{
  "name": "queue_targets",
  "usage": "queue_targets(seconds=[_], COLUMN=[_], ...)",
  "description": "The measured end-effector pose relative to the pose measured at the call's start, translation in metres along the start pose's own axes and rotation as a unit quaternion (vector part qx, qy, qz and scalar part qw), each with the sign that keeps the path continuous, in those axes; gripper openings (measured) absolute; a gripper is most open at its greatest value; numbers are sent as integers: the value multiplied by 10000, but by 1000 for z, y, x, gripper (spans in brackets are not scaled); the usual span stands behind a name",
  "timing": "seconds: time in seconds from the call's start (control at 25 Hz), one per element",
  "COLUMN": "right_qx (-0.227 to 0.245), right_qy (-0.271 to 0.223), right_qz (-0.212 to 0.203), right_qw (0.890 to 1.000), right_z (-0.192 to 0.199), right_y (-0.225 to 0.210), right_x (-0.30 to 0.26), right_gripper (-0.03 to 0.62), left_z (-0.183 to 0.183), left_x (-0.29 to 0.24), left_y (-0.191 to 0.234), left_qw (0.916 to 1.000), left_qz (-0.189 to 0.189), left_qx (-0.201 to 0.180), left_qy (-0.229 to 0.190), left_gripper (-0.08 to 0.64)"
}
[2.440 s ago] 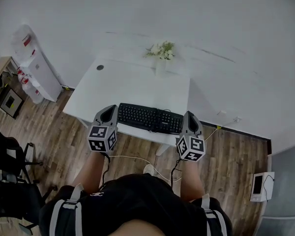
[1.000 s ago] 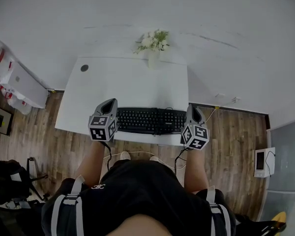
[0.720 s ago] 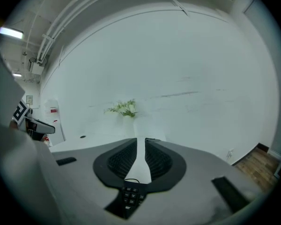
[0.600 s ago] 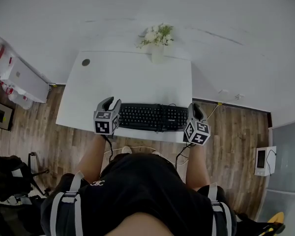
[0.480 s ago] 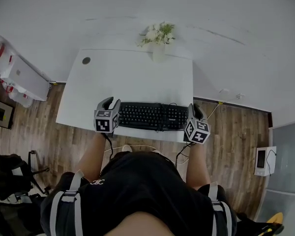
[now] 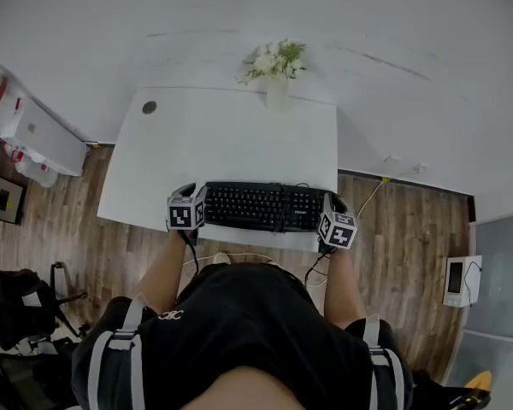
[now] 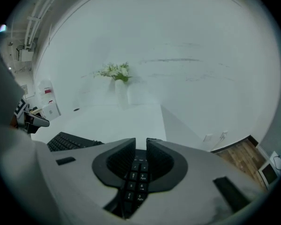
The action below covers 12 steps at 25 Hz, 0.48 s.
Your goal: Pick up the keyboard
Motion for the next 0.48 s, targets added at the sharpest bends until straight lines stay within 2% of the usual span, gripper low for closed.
queue_targets(seconds=[0.48], right_qx=[111], right_qy=[638], right_qz=[236], right_qw=[9976], right_z=[34], right_y=[-11], right_x=[-26], right_gripper=[77], left_z=[35], left_x=[-27], left_y=[18], left_qw=[9979], left_qz=[-105], left_qx=[210], left_qy=[611], left_gripper=[144])
Point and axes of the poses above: the fingertips, and each gripper's own axes: x backward along the fingers, y to its left, z out of its underside, the point moved 7 cm from there along x, backward along the fingers, and after that the axes turned 7 degrees about z, right-handed, at the moved point
